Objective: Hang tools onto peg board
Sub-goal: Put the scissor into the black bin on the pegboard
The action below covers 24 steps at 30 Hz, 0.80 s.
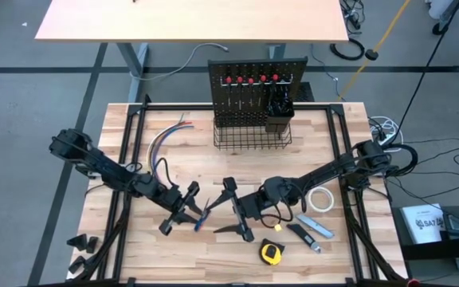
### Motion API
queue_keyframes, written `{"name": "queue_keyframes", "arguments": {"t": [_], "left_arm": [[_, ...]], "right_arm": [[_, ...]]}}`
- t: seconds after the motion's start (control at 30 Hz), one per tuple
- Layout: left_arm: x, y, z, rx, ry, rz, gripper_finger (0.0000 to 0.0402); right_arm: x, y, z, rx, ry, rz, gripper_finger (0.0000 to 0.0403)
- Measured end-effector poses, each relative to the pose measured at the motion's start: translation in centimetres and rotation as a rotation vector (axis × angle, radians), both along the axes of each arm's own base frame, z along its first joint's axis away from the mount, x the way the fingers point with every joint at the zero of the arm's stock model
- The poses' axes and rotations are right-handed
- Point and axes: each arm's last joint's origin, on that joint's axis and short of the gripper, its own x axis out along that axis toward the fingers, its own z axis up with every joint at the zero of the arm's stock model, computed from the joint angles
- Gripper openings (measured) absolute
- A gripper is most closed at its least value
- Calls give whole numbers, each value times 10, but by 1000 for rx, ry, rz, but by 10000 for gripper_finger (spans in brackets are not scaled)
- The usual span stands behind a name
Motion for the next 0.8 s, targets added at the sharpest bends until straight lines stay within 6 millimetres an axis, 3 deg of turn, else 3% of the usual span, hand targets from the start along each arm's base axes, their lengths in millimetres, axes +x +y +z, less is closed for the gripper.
{"name": "queue_keyframes", "arguments": {"t": [0.57,0.8], "left_arm": [[6,3,-1,20,20,25,94],[10,11,-1,-14,45,65,93]], "right_arm": [[2,-6,-1,36,32,37,296],[4,-11,-1,46,36,27,256]]}}
